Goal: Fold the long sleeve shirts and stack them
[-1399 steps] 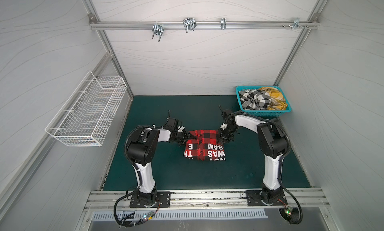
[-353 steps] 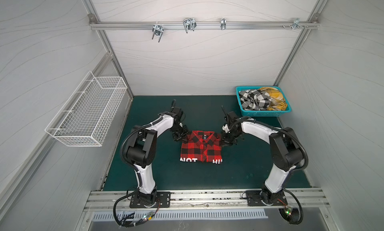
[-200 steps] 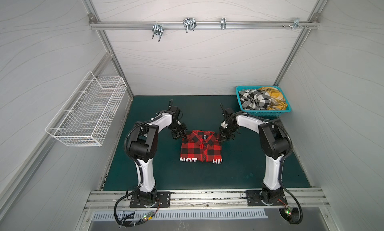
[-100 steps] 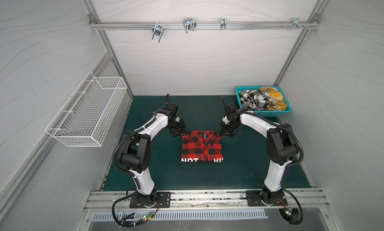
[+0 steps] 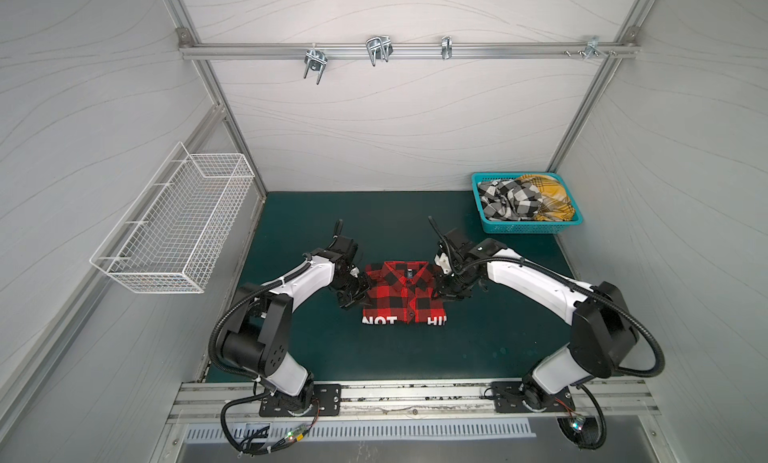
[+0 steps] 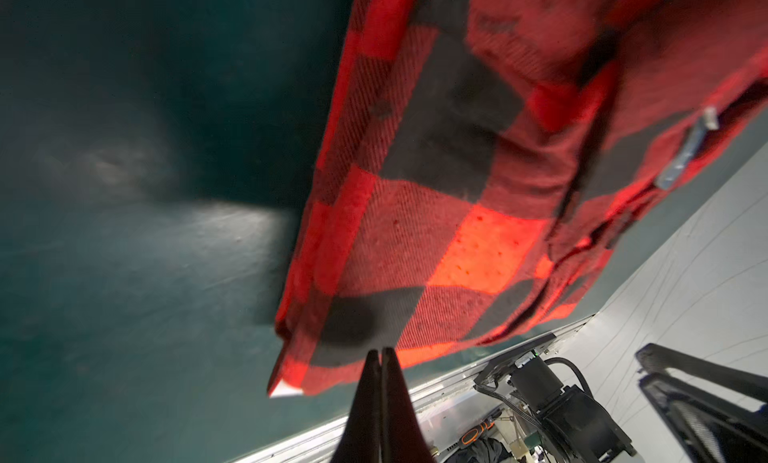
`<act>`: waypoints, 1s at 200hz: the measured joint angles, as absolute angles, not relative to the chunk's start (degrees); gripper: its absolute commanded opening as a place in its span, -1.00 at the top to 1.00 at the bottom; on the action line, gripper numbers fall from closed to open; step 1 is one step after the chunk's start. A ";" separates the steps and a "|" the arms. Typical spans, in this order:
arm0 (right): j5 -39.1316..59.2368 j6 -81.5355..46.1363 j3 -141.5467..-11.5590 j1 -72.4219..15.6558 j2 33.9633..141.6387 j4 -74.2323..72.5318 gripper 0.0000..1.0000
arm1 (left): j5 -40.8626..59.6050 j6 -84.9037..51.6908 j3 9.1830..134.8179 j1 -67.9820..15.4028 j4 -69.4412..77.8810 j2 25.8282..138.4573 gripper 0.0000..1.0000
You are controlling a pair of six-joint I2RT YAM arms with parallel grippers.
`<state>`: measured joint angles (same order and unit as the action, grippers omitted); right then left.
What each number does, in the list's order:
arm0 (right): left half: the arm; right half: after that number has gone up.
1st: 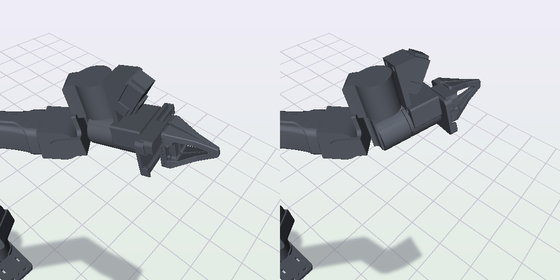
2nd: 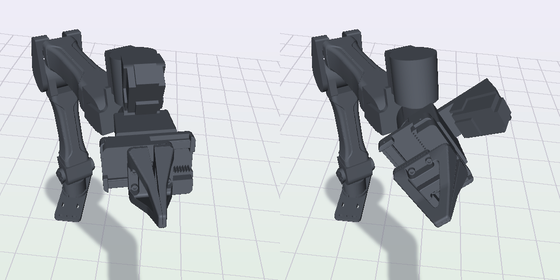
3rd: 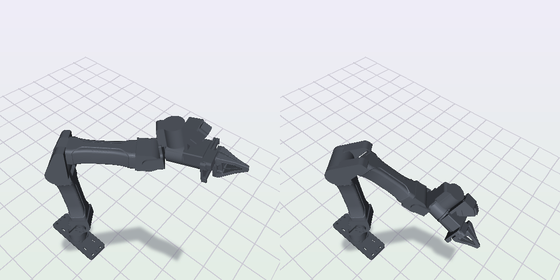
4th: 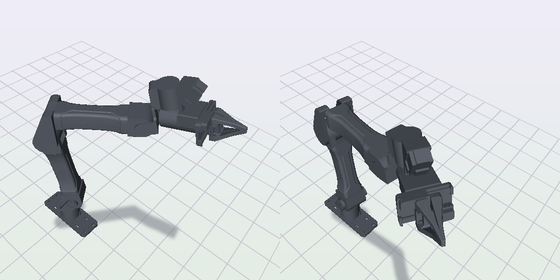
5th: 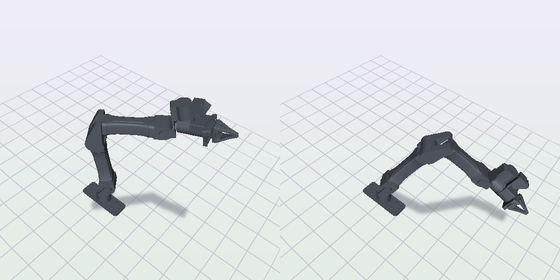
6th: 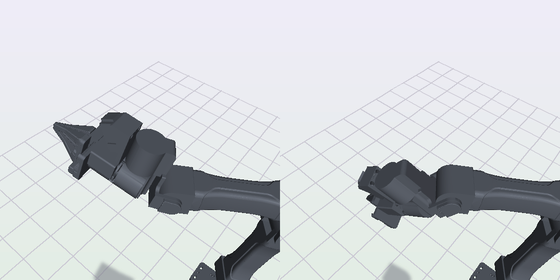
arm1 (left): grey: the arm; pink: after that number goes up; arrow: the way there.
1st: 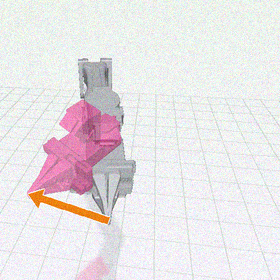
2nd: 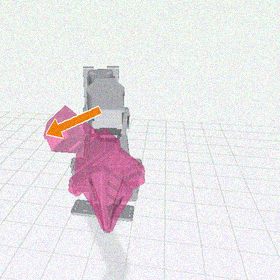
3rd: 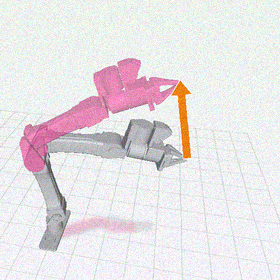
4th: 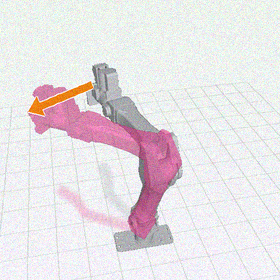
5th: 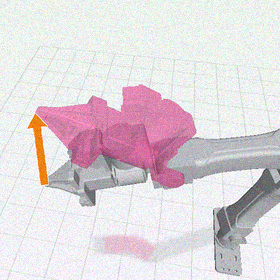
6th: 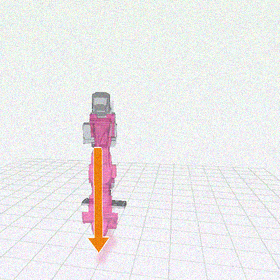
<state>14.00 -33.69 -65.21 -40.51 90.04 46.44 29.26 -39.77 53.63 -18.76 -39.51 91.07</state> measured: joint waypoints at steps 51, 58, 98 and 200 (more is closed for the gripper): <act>14.02 -34.30 -59.18 -40.49 96.66 41.89 0.50 | 29.30 -41.15 52.12 -19.57 -34.79 94.52 1.00; 14.00 -34.30 -58.76 -40.49 97.41 41.41 0.51 | 29.30 -41.12 51.96 -19.55 -34.44 94.80 1.00; 13.89 -34.20 -58.46 -40.23 97.45 41.25 0.47 | 28.99 -39.81 51.99 -19.55 -34.61 95.07 0.51; 15.59 -32.53 -62.70 -32.47 83.31 48.66 0.30 | 28.69 -33.23 51.09 -6.22 -39.27 77.43 -0.38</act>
<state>15.59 -32.53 -62.70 -32.47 83.31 48.66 28.69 -33.23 51.09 -6.22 -39.27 77.43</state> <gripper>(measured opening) 0.345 0.667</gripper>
